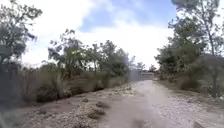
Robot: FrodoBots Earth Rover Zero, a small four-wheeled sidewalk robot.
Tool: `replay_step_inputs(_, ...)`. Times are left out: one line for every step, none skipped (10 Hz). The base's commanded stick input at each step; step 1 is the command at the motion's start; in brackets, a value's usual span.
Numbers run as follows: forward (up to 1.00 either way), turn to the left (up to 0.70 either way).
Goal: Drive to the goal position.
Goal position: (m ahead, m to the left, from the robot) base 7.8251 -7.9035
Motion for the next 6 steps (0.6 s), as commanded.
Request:
replay_step_inputs(0.45,0.00)
replay_step_inputs(0.45,0.00)
replay_step_inputs(0.45,0.00)
replay_step_inputs(0.45,0.00)
replay_step_inputs(0.45,0.00)
replay_step_inputs(0.45,0.00)
